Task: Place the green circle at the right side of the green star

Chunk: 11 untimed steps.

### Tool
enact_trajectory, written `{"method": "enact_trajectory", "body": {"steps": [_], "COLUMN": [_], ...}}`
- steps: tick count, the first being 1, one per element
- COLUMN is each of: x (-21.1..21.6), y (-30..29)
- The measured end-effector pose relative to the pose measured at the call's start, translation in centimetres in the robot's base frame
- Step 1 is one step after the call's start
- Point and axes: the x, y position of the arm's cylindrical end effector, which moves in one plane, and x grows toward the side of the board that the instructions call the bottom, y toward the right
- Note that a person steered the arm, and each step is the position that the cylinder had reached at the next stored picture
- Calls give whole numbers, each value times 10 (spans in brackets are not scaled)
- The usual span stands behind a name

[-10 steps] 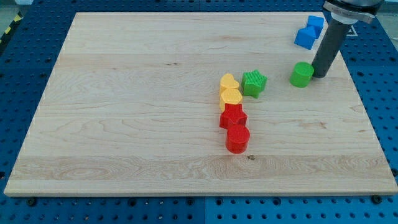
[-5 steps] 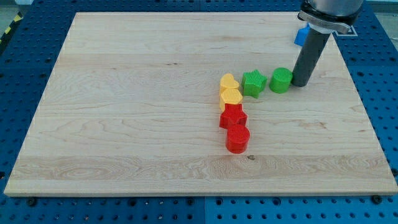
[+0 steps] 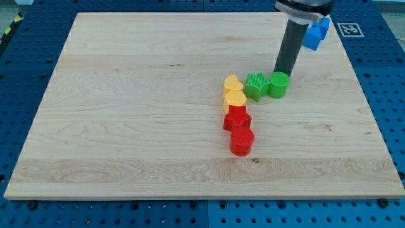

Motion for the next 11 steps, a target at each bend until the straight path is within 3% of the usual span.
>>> {"method": "enact_trajectory", "body": {"steps": [9,11], "x": [-3,-2], "y": [0,-29]}}
